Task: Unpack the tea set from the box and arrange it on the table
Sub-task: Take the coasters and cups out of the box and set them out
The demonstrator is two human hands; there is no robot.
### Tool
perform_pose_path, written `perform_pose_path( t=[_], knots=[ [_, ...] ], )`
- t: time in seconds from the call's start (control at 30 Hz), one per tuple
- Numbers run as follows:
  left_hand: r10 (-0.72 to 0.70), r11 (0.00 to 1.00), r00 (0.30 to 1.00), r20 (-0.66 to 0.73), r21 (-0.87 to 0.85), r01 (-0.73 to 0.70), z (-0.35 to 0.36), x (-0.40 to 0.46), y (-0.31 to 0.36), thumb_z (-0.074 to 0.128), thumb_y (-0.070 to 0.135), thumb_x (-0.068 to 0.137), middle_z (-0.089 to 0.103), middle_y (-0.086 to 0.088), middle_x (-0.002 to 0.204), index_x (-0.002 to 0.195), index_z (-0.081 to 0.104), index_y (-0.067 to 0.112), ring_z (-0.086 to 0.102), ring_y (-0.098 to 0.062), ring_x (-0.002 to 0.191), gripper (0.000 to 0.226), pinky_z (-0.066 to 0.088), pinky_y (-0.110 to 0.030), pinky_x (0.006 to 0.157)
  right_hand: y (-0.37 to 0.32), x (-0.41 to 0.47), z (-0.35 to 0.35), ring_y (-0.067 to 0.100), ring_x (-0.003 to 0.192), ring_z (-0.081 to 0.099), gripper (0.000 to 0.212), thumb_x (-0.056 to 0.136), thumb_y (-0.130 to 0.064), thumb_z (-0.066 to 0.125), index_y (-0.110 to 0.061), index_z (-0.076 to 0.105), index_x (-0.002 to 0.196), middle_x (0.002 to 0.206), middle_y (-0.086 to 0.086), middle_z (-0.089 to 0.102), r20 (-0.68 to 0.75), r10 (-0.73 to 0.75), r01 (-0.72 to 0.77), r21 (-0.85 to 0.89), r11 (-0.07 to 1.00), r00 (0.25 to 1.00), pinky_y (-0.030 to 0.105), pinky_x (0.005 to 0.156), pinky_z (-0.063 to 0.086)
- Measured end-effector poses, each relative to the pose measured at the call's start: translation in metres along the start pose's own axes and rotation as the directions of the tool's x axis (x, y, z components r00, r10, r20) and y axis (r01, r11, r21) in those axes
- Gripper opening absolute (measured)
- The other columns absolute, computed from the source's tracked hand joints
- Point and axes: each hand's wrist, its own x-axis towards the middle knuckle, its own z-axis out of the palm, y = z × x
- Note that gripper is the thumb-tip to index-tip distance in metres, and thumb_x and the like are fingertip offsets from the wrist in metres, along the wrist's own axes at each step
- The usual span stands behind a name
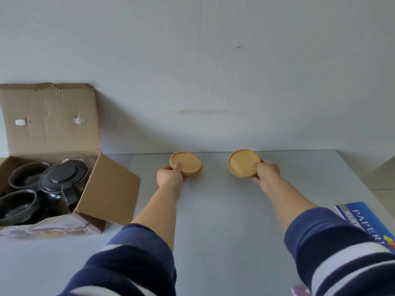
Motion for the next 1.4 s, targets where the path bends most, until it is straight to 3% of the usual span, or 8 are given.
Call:
perform_pose_path(
  t=[0.17,0.27,0.47,0.57,0.63,0.73,1.17,1.4],
  knots=[
    [-0.015,1.000,1.000,-0.010,-0.017,0.014,0.019,0.016,-0.015,0.065,0.022,0.091,0.062,-0.016,0.118,0.111,0.051,0.007,0.065,-0.035,0.106,0.030,0.052,-0.029,0.073,0.008,0.036,0.006,0.022,0.094,0.053,0.038,0.092,-0.002,0.047,-0.008,0.058,0.129,0.108,0.011,0.059,-0.068,0.006,-0.007,-0.020,1.000,0.998,0.026,0.067,0.046],
    [-0.010,1.000,1.000,-0.027,-0.022,0.010,0.029,0.021,-0.020,0.065,0.025,0.091,0.061,-0.011,0.114,0.124,0.051,0.003,0.065,-0.033,0.107,0.042,0.053,-0.031,0.080,0.007,0.046,0.010,0.024,0.091,0.055,0.035,0.092,-0.003,0.046,-0.006,0.059,0.125,0.113,0.014,0.061,-0.112,0.030,-0.034,-0.032,0.999,0.993,0.030,0.076,0.053],
    [0.264,0.736,0.962,-0.070,0.660,-0.154,0.045,0.026,-0.026,0.064,0.059,0.079,0.056,-0.016,0.128,0.124,0.054,0.005,0.046,-0.033,0.124,0.071,0.041,-0.044,0.105,0.009,0.053,0.011,0.033,0.096,0.068,0.029,0.086,-0.010,0.061,0.004,0.062,0.111,0.114,0.019,0.066,-0.139,-0.001,-0.029,-0.214,0.976,0.990,0.035,0.078,0.056],
    [0.270,0.626,0.962,-0.028,0.765,-0.153,0.050,0.020,-0.026,0.071,0.055,0.074,0.038,-0.016,0.141,0.135,0.041,0.001,0.029,-0.030,0.135,0.086,0.037,-0.040,0.104,0.009,0.049,0.012,0.033,0.110,0.060,0.060,0.076,-0.031,0.077,0.000,0.056,0.123,0.127,0.016,0.056,-0.081,-0.054,0.013,-0.442,0.897,0.995,0.033,0.078,0.049],
    [0.300,0.553,0.954,0.004,0.814,-0.177,0.051,0.017,-0.027,0.074,0.050,0.075,0.032,-0.015,0.142,0.139,0.033,0.001,0.028,-0.030,0.135,0.090,0.041,-0.042,0.099,0.010,0.044,0.013,0.032,0.125,0.045,0.084,0.070,-0.043,0.080,-0.005,0.044,0.135,0.138,0.012,0.040,-0.035,-0.115,0.058,-0.698,0.714,0.993,0.031,0.087,0.045],
    [0.342,0.494,0.939,0.028,0.845,-0.205,0.050,0.017,-0.027,0.075,0.046,0.075,0.031,-0.015,0.141,0.140,0.030,0.001,0.030,-0.029,0.134,0.090,0.045,-0.042,0.093,0.013,0.047,0.014,0.030,0.130,0.037,0.102,0.063,-0.047,0.083,-0.005,0.031,0.140,0.141,0.011,0.031,0.028,-0.154,0.114,-0.804,0.583,0.988,0.031,0.100,0.038],
    [0.334,0.365,0.942,0.031,0.917,-0.160,0.055,0.021,-0.020,0.074,0.065,0.062,0.029,-0.007,0.137,0.141,0.027,0.006,0.032,-0.026,0.129,0.110,0.046,-0.044,0.088,0.016,0.049,0.013,0.033,0.128,0.036,0.107,0.058,-0.053,0.083,-0.013,0.030,0.141,0.138,0.010,0.029,0.108,-0.270,0.245,-0.799,0.549,0.957,0.037,0.098,0.039],
    [0.479,0.387,0.875,0.068,0.879,-0.280,0.032,-0.009,-0.043,0.075,0.062,0.063,0.035,-0.007,0.146,0.141,0.026,0.006,0.033,-0.025,0.138,0.108,0.029,-0.045,0.111,0.028,0.016,-0.020,0.028,0.129,0.035,0.105,0.055,-0.058,0.082,-0.013,0.035,0.137,0.135,0.005,0.037,0.108,-0.385,0.317,-0.783,0.535,0.917,0.040,0.096,0.040]
  ],
)
